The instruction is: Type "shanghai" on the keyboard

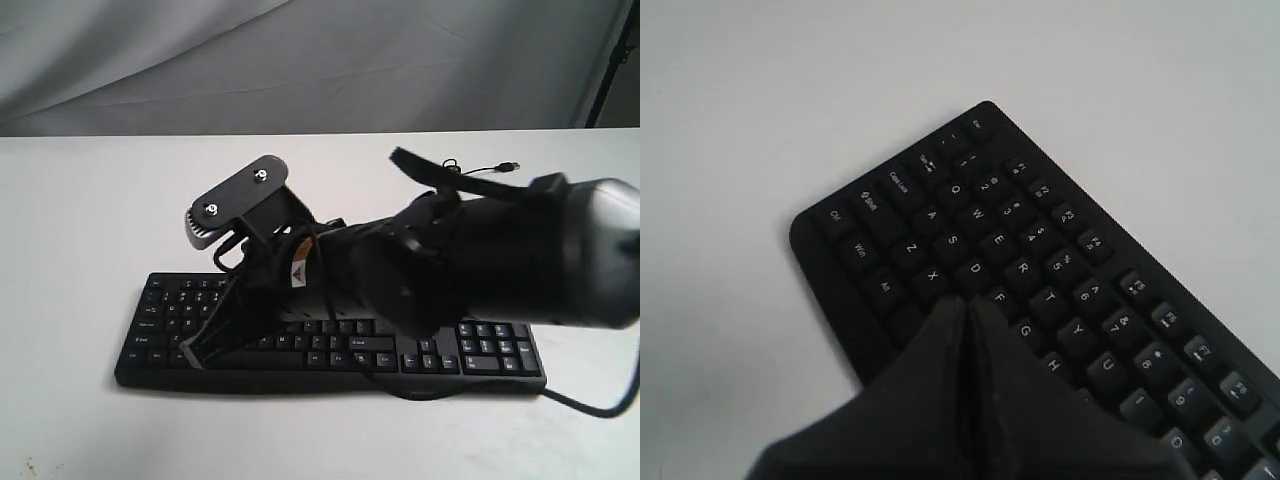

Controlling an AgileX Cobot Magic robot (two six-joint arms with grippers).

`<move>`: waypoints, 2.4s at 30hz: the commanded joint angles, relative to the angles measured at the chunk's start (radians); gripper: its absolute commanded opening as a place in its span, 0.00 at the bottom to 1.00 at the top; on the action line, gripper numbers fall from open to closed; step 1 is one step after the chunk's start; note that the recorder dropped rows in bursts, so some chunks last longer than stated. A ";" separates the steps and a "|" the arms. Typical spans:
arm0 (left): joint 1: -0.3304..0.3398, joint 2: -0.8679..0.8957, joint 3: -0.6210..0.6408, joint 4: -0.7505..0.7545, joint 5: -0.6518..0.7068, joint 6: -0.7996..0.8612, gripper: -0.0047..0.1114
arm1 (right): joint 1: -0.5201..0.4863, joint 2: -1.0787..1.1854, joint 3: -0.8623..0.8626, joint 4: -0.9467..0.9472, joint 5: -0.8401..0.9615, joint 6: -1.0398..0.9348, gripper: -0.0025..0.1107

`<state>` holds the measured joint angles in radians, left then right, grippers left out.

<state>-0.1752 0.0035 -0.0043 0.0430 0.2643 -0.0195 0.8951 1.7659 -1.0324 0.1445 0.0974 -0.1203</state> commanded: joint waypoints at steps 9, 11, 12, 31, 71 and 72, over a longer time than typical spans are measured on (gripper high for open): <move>-0.004 -0.003 0.004 0.001 -0.003 -0.003 0.04 | 0.003 0.268 -0.289 -0.004 0.119 -0.010 0.02; -0.004 -0.003 0.004 0.001 -0.003 -0.003 0.04 | 0.010 0.306 -0.354 -0.004 0.160 -0.029 0.02; -0.004 -0.003 0.004 0.001 -0.003 -0.003 0.04 | 0.013 0.320 -0.366 -0.004 0.146 -0.050 0.02; -0.004 -0.003 0.004 0.001 -0.003 -0.003 0.04 | 0.023 0.418 -0.366 -0.021 0.018 -0.115 0.02; -0.004 -0.003 0.004 0.001 -0.003 -0.003 0.04 | 0.022 0.439 -0.366 -0.033 0.035 -0.119 0.02; -0.004 -0.003 0.004 0.001 -0.003 -0.003 0.04 | 0.022 0.439 -0.366 -0.033 0.035 -0.119 0.02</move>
<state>-0.1752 0.0035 -0.0043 0.0430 0.2643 -0.0195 0.9171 2.2054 -1.3923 0.1225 0.1248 -0.2354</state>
